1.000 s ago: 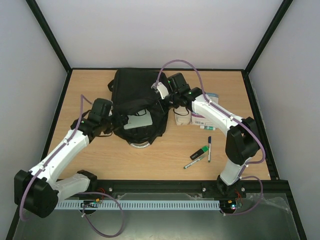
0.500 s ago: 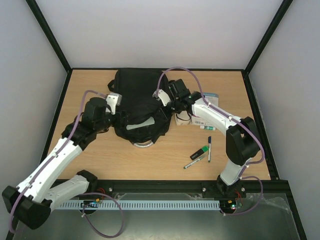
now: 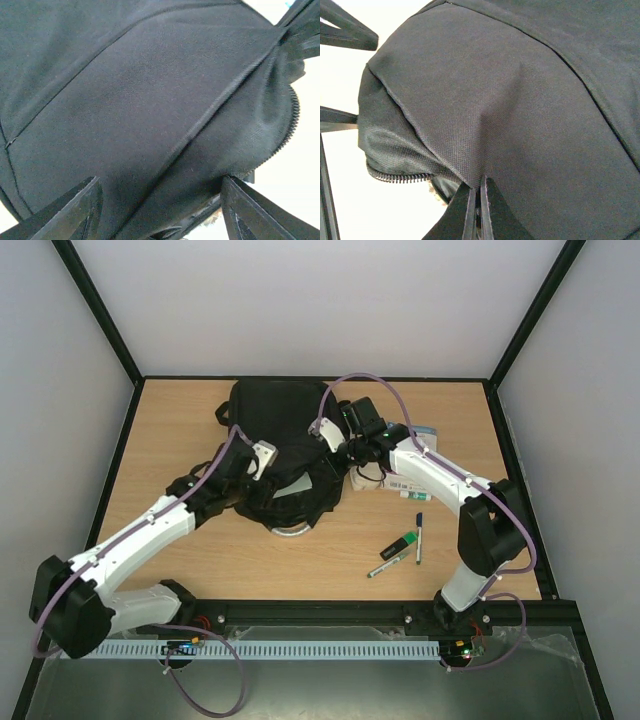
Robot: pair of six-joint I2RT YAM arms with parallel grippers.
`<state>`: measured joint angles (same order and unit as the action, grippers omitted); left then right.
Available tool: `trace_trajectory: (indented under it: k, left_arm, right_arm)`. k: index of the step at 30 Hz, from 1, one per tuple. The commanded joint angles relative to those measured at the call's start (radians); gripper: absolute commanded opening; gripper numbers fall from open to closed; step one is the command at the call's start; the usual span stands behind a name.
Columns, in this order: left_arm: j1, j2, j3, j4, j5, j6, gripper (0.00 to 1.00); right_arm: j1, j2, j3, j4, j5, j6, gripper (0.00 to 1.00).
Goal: Pack the student bag
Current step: Adjust the book in the student bag.
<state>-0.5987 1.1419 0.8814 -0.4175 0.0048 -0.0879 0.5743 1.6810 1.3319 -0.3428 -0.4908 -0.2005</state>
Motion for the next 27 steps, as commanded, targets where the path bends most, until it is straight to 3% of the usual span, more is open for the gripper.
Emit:
trace_trajectory:
  k: [1,5,15,18,20,22,27]
  left_arm:
    - [-0.015,0.072,0.021,0.054,-0.087,0.045,0.65]
    - [-0.015,0.111,0.029,0.107,-0.149,0.069,0.6]
    - [-0.016,0.136,0.035,0.17,-0.057,0.051,0.04]
    - [-0.016,0.102,0.021,0.196,-0.056,0.037,0.02]
    - [-0.017,0.065,0.005,0.221,-0.064,0.025,0.02]
    - [-0.011,0.032,-0.01,0.242,-0.086,-0.007,0.02]
    - [0.024,-0.024,-0.048,0.287,-0.029,-0.051,0.02]
  right_arm:
    - [-0.004,-0.046,0.006,-0.057,-0.075,-0.043,0.01]
    - [-0.004,-0.049,-0.001,-0.062,-0.092,-0.059,0.01]
    - [-0.004,-0.055,0.033,-0.087,-0.095,-0.088,0.01]
    - [-0.002,-0.083,0.047,-0.127,-0.092,-0.111,0.08]
    - [0.019,-0.125,0.044,-0.165,-0.076,-0.158,0.33]
    - [0.064,-0.184,0.006,-0.183,-0.035,-0.232,0.47]
    - [0.236,-0.302,-0.135,-0.153,0.162,-0.381,0.48]
